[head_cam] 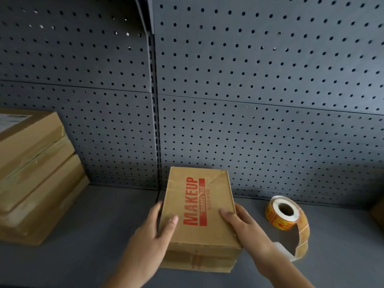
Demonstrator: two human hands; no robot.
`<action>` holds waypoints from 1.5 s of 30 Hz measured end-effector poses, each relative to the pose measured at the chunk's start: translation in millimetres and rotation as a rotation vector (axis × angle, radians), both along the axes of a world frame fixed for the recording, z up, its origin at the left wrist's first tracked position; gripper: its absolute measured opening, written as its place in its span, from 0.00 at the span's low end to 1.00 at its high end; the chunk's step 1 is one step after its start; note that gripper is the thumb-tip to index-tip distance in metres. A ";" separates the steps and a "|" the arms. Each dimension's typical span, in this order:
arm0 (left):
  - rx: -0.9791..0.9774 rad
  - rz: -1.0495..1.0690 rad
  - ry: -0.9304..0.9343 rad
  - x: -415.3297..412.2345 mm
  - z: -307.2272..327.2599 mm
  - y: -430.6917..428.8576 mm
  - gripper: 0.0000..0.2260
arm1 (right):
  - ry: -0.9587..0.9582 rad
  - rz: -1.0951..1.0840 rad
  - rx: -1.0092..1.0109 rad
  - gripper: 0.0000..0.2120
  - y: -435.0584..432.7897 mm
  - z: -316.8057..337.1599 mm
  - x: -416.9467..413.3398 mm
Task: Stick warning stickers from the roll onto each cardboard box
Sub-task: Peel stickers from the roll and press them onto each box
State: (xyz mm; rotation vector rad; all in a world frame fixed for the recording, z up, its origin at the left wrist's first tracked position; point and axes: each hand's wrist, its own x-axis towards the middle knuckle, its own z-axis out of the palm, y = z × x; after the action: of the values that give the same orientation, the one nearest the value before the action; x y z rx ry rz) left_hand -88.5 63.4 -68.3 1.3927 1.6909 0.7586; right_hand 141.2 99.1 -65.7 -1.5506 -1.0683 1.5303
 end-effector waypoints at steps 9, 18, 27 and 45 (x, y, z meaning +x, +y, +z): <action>0.076 0.028 0.134 2.0 2.6 -8.3 0.29 | -0.255 -0.053 0.249 0.25 -8.2 0.4 33.9; 0.438 0.005 0.271 8.5 19.3 -5.6 0.26 | -1.329 0.517 0.368 0.24 -42.6 -23.2 132.3; 0.694 -0.224 0.252 63.7 29.3 14.9 0.15 | -0.898 0.131 0.396 0.11 -32.1 -11.0 135.9; 0.307 -0.357 -0.310 184.0 32.5 92.5 0.24 | -0.387 -0.059 0.624 0.12 25.0 52.8 111.2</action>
State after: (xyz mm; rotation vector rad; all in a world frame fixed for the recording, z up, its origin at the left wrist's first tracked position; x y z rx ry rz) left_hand 95.6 155.9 -35.8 1.6308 1.0811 0.9941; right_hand 252.4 124.2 -12.8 -1.4240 -1.5196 0.7471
